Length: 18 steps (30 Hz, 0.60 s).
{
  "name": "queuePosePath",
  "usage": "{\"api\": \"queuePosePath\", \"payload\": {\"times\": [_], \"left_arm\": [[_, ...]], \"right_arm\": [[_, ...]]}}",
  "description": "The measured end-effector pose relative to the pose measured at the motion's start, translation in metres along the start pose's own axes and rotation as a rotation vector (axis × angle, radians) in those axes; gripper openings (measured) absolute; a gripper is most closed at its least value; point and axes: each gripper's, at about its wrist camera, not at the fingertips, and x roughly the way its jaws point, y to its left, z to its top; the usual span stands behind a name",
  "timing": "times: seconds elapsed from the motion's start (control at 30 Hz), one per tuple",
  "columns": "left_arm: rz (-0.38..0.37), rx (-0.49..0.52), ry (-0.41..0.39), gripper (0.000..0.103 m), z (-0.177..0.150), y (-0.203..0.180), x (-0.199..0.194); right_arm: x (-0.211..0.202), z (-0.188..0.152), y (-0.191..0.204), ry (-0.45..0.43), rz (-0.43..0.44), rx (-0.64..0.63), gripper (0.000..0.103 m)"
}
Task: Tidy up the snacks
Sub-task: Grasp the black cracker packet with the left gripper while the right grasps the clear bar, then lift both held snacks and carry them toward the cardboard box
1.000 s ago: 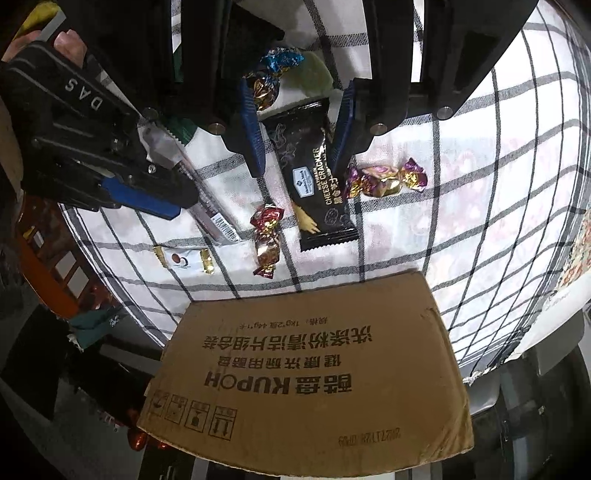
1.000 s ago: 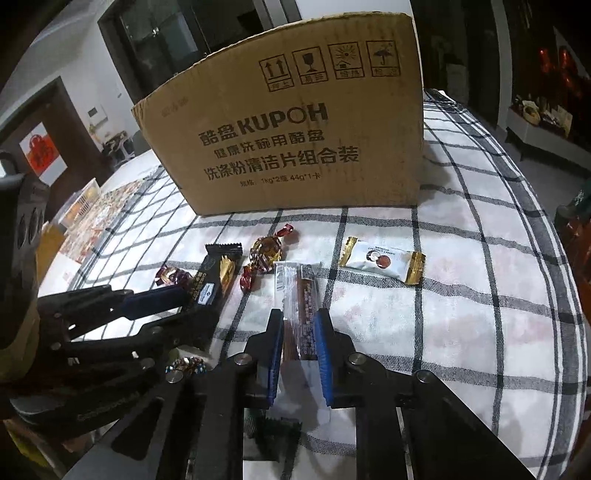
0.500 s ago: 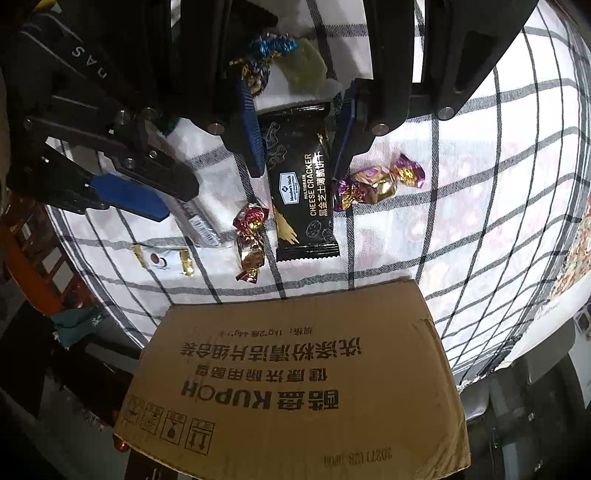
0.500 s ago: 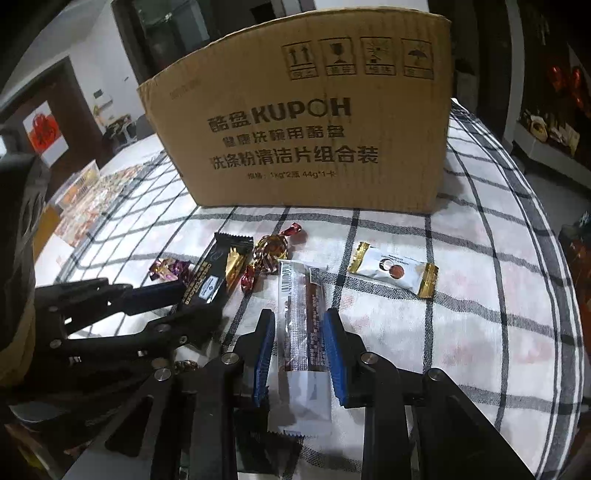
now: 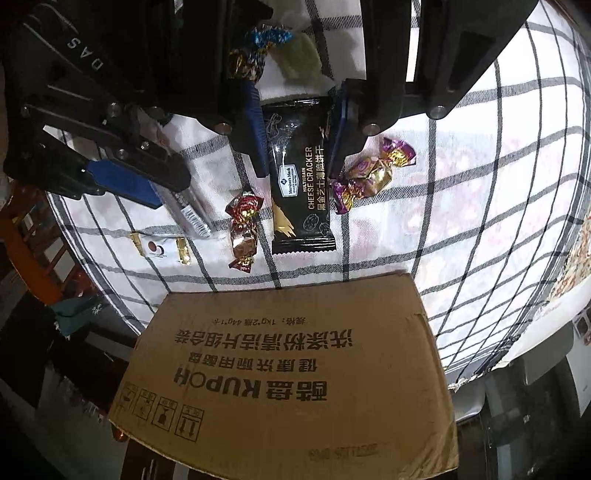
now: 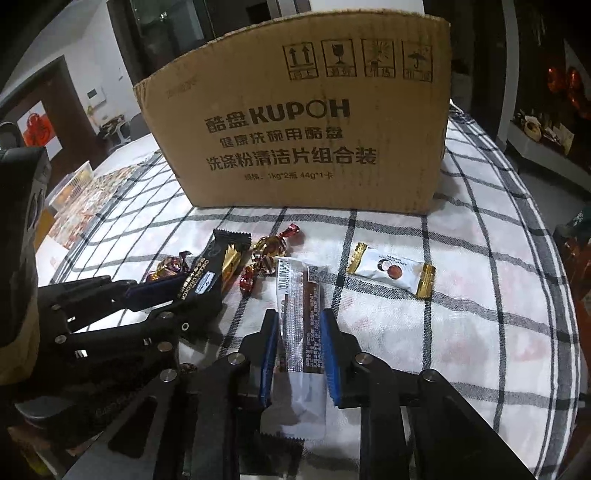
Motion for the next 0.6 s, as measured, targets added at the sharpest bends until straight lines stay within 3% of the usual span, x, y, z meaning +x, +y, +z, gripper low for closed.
{"api": "queuePosePath", "payload": {"times": [0.27,0.6], "left_arm": [[-0.035,-0.016,-0.06,0.031,-0.008,0.002,-0.032],[-0.02,0.022,-0.151,0.031,-0.012,-0.002,-0.075]], "right_arm": [[-0.026,-0.002,0.004,-0.049,0.004,0.017,0.023],[-0.065,0.0,0.008,-0.122,-0.001,0.031,0.023]]}}
